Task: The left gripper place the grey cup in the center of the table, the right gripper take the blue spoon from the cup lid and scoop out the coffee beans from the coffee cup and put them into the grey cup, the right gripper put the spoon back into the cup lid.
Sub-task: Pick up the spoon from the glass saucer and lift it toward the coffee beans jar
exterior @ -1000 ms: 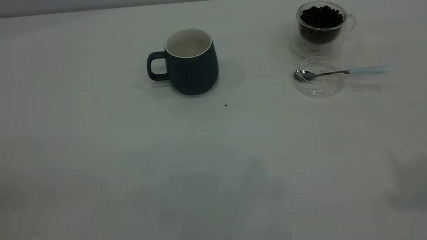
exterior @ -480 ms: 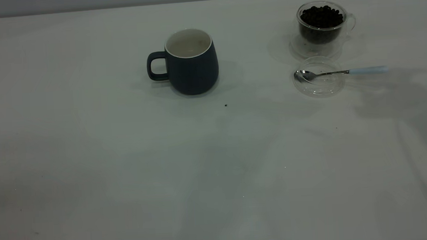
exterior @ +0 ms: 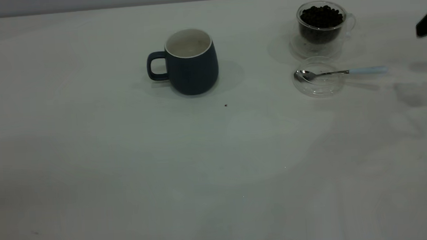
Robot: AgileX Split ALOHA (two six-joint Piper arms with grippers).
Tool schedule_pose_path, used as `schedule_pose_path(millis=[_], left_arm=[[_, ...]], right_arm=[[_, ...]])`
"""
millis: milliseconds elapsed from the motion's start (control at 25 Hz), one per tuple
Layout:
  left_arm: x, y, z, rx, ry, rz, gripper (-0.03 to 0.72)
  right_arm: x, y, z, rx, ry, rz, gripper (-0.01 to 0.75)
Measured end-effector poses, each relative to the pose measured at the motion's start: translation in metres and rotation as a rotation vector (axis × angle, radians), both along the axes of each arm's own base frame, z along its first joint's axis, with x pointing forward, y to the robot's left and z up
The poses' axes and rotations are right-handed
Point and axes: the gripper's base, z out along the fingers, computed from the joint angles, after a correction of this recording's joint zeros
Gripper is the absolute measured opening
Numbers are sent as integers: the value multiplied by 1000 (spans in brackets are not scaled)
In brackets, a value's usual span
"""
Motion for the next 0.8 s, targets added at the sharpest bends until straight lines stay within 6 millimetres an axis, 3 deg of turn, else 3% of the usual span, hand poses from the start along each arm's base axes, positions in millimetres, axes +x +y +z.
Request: schedule_pose_path(millis=[200,440,800], left_arm=[[0,0,0,0,0,0,451],[0,0,0,0,0,0,451],[0,0,0,0,0,0,451]], right_arm=[[12,-15,-40,130,10,10,596],[32,-29,-59,266,-24,38,593],[35,-22,-87,418,7,96,592]])
